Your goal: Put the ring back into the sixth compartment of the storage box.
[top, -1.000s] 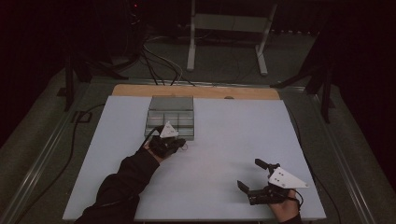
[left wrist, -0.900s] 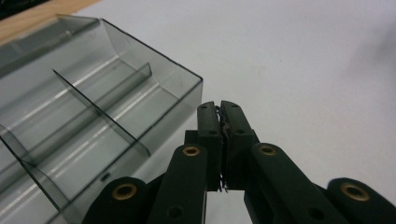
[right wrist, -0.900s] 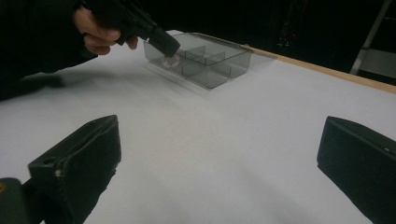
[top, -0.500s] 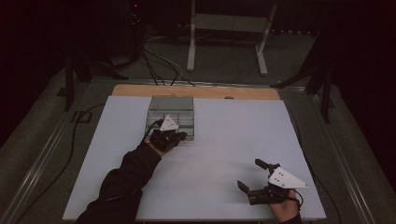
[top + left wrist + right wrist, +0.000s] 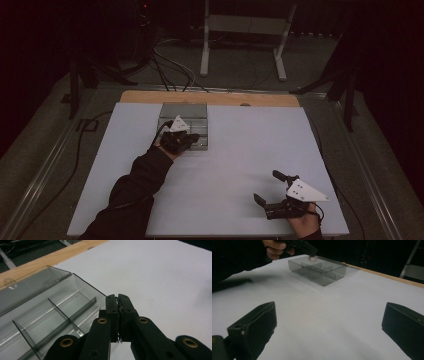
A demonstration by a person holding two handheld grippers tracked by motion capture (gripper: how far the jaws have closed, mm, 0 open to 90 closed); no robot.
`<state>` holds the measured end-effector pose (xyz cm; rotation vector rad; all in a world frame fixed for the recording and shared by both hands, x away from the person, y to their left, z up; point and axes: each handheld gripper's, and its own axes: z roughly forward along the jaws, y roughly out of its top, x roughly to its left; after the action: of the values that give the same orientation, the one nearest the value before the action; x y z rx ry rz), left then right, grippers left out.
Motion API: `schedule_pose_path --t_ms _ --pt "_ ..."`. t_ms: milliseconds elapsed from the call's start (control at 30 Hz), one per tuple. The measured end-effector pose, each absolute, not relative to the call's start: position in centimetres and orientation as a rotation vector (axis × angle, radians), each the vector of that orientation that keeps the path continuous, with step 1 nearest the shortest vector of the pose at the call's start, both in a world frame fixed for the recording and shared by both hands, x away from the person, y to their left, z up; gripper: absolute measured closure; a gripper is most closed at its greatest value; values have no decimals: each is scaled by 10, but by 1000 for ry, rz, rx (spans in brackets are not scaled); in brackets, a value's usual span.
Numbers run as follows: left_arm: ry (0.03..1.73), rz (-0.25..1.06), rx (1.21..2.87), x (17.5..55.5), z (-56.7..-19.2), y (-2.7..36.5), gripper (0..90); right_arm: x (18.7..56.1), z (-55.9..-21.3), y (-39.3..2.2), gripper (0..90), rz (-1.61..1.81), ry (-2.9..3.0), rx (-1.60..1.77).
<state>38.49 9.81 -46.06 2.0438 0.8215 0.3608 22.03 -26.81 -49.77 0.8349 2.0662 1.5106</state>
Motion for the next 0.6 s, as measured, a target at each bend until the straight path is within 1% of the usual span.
schedule_pose_path --t_ms 233,600 --pt "854 374 2020 396 -461 98 896 220 -498 -268 0 1510 2068 833" --pt "906 368 2047 412 -472 96 895 220 -497 -268 0 1515 2067 830"
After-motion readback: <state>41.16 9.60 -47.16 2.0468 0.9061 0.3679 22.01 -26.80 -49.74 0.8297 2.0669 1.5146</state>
